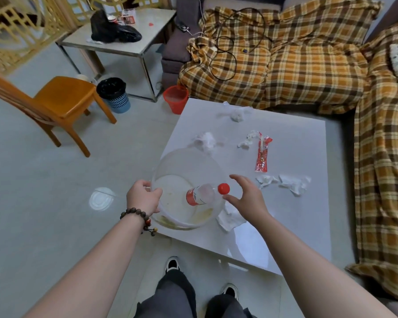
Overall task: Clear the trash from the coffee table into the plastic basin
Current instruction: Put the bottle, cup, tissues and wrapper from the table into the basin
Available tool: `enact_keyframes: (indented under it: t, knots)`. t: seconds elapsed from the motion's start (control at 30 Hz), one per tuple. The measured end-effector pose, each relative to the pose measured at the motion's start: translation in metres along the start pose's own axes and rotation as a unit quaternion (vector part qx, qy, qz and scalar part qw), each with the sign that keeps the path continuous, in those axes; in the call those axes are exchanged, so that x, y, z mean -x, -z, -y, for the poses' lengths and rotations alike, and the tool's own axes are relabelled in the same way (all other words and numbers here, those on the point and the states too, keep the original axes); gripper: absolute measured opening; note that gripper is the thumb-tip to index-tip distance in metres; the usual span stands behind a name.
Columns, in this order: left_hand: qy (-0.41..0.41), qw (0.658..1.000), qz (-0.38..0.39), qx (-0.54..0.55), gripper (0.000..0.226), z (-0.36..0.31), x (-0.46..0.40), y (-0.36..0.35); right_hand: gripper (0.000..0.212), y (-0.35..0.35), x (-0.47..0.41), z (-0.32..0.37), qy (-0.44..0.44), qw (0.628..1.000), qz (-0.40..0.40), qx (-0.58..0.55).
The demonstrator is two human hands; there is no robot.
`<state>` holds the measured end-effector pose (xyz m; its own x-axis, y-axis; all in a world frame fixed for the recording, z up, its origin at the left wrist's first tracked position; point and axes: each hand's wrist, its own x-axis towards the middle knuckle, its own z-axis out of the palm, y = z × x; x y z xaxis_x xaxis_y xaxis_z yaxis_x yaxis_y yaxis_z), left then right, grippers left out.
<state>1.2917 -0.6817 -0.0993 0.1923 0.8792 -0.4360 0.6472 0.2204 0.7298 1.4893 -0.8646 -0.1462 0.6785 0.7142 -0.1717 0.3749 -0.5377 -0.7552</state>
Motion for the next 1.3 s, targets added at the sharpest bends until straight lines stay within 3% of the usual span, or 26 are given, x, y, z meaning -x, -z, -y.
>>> enact_keyframes:
  t: [0.33,0.67,0.83,1.07,1.3]
  knots:
    - [-0.018,0.998,0.047,-0.048,0.038,-0.002,-0.090,0.012,0.048,-0.040,0.007,-0.049,-0.225,0.974,-0.024,-0.002]
    - [-0.054,0.996,0.046,-0.058,0.027,-0.011,-0.145,-0.028,0.060,-0.090,-0.017,-0.124,-0.386,0.917,-0.098,-0.032]
    - [-0.045,0.997,0.051,-0.043,0.044,-0.009,-0.160,-0.045,0.051,-0.103,-0.042,-0.152,-0.389,0.909,-0.147,-0.012]
    - [-0.036,0.997,0.060,-0.026,0.044,-0.003,-0.162,-0.052,0.016,-0.098,-0.053,-0.165,-0.378,0.905,-0.186,0.054]
    - [-0.048,0.997,0.040,-0.036,0.028,-0.014,-0.152,-0.050,0.010,-0.064,-0.045,-0.117,-0.299,0.918,-0.262,-0.005]
